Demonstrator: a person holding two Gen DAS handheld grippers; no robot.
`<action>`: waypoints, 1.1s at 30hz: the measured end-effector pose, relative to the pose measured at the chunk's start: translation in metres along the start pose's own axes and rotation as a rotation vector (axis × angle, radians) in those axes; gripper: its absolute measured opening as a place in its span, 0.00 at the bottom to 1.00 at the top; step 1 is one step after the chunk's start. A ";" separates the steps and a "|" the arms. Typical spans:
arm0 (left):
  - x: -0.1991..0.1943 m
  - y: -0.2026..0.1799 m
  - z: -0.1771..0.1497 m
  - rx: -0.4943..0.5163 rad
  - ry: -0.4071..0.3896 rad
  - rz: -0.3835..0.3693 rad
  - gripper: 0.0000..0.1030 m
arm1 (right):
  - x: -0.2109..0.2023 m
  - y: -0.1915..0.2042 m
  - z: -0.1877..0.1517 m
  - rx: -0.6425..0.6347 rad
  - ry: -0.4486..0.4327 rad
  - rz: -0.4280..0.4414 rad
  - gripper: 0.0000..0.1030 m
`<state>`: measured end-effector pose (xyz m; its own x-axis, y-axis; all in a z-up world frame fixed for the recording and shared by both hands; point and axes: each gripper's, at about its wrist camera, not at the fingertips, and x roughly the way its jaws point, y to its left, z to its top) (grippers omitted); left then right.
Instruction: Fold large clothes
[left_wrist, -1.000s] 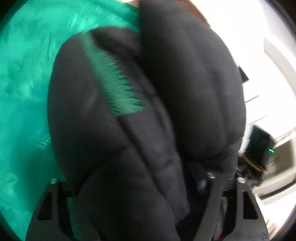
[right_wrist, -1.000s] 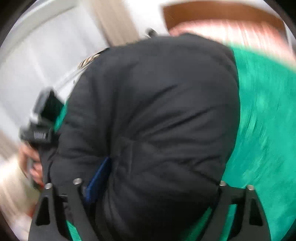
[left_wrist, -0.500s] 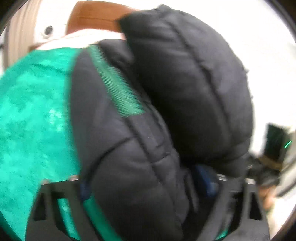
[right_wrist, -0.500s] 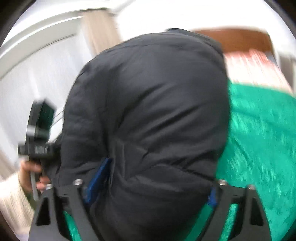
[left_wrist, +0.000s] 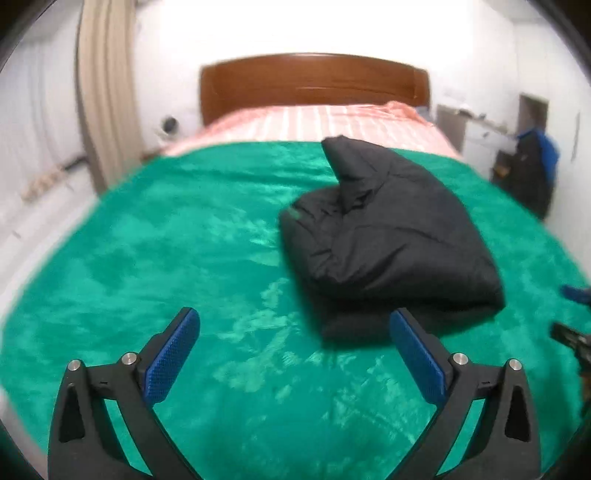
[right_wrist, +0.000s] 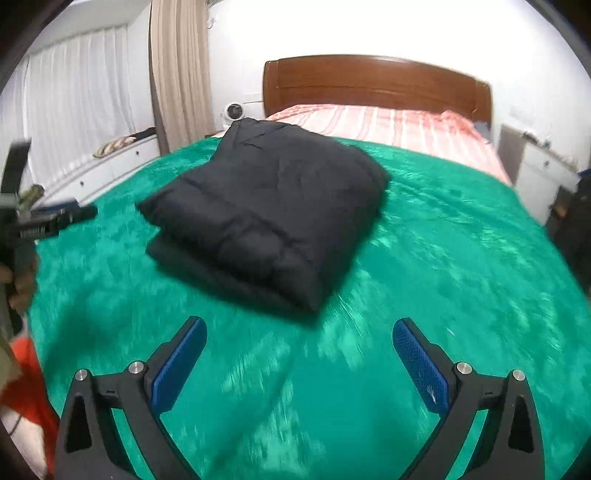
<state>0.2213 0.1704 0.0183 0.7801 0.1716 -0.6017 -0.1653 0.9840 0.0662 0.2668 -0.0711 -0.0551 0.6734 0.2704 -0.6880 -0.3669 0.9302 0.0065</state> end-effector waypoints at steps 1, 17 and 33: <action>-0.002 -0.004 -0.001 0.011 -0.003 0.022 1.00 | -0.011 0.001 -0.006 0.003 -0.006 -0.018 0.97; -0.067 -0.050 -0.005 0.015 -0.091 0.078 1.00 | -0.129 -0.019 -0.007 0.162 -0.282 -0.139 1.00; -0.108 -0.068 -0.022 0.024 -0.120 0.032 1.00 | -0.171 -0.014 -0.026 0.167 -0.295 -0.260 1.00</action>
<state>0.1346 0.0839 0.0613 0.8414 0.2056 -0.4998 -0.1774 0.9786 0.1039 0.1407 -0.1367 0.0436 0.8935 0.0589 -0.4452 -0.0685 0.9976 -0.0056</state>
